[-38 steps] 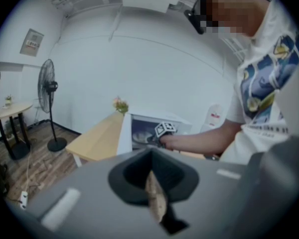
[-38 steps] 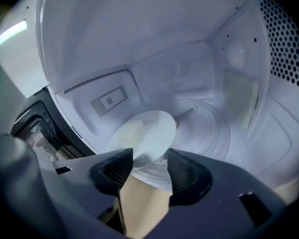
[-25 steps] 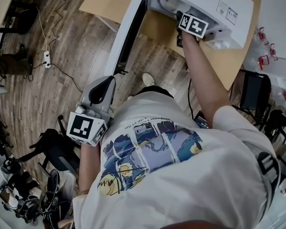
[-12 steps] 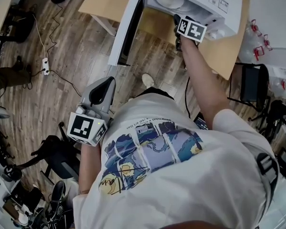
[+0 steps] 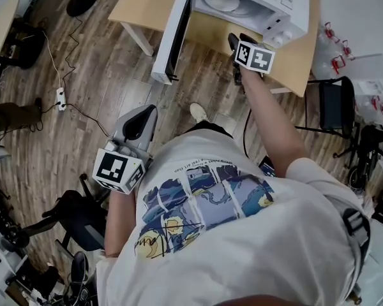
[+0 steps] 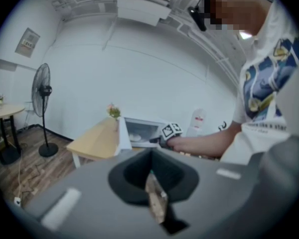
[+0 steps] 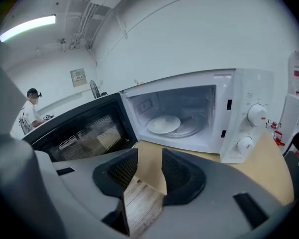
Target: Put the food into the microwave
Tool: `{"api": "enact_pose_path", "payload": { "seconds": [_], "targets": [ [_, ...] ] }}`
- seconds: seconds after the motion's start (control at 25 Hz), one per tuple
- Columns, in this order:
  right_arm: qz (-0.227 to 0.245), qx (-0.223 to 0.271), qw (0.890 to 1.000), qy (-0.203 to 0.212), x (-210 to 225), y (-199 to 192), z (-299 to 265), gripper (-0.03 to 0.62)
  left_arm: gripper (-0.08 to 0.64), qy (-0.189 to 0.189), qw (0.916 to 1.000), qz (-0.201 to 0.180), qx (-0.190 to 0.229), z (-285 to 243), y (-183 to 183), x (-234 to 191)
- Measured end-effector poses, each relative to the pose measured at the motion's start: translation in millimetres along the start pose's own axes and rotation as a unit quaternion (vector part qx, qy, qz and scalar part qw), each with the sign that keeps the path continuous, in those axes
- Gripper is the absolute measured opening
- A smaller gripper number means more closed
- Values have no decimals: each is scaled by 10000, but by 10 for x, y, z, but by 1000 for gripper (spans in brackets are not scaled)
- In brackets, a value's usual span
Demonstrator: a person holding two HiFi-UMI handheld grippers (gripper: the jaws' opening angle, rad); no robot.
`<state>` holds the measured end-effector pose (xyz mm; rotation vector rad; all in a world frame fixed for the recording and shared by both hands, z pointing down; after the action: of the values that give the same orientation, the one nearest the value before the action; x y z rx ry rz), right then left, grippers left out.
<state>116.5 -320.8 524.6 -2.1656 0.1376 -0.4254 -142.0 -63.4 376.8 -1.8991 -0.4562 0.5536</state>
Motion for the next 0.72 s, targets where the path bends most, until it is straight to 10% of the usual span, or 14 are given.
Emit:
{"api": "enact_pose_path", "payload": {
  "seconds": [0.72],
  "targets": [
    [382, -81, 9972, 633, -861, -853, 1383, 9, 6, -623, 9980, 73, 7, 542, -466, 350]
  ]
}}
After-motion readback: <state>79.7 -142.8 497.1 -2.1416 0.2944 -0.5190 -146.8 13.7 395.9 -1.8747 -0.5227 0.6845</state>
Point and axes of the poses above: the fingertips, and each gripper's own axes: z backward along the fingers, x to its right, y out of its top, the point moved 1 cm from there along z, backward along the fingers, and after that the axes turned 4 degrees about y, right-handed, at the moved point
